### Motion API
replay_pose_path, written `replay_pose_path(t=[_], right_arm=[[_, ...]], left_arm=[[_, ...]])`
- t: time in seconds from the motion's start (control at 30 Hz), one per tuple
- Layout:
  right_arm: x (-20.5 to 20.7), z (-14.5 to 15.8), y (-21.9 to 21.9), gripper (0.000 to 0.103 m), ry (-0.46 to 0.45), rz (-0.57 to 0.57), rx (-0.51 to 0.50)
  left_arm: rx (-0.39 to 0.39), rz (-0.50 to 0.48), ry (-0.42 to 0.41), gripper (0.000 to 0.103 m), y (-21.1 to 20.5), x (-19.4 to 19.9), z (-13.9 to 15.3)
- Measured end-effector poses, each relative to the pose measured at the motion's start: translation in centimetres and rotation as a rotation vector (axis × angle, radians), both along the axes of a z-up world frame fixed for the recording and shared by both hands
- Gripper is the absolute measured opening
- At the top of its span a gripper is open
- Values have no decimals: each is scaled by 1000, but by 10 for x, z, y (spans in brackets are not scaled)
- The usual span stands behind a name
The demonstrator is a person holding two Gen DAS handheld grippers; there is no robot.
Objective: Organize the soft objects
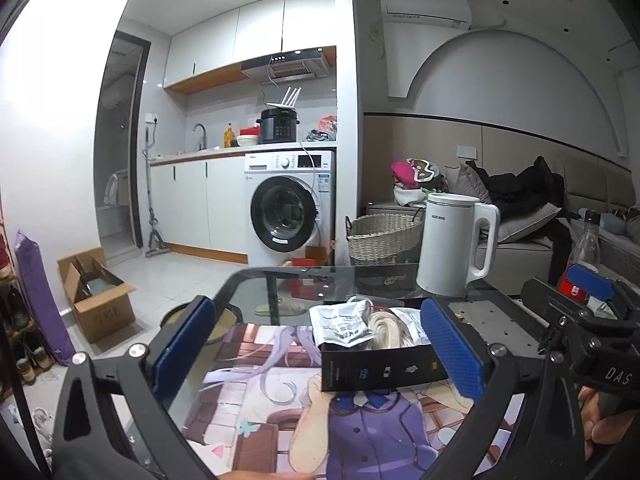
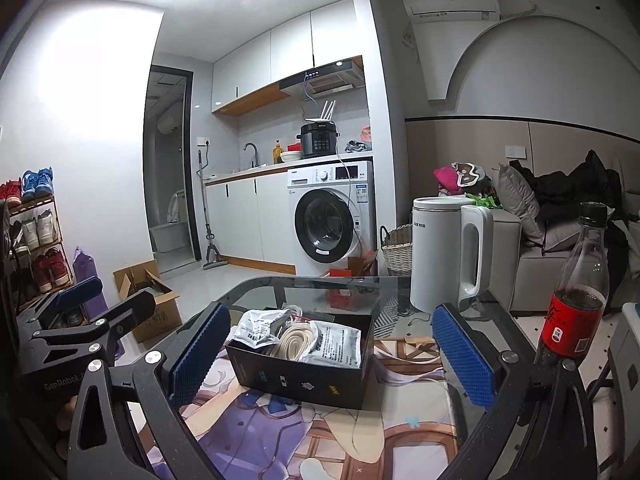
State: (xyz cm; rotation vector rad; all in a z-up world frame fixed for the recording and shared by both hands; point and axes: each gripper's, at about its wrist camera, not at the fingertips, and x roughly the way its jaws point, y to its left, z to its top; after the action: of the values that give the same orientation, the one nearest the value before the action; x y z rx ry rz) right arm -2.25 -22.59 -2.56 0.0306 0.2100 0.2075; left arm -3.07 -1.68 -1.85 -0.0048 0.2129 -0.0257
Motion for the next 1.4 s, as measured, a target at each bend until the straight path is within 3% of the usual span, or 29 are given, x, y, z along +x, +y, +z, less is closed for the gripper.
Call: replay_pose_path(t=[1.4], right_arm=[[4,-7,8,103,27,22,-22]], left_arm=[[-6,-11,9,103,-11,-2,1]])
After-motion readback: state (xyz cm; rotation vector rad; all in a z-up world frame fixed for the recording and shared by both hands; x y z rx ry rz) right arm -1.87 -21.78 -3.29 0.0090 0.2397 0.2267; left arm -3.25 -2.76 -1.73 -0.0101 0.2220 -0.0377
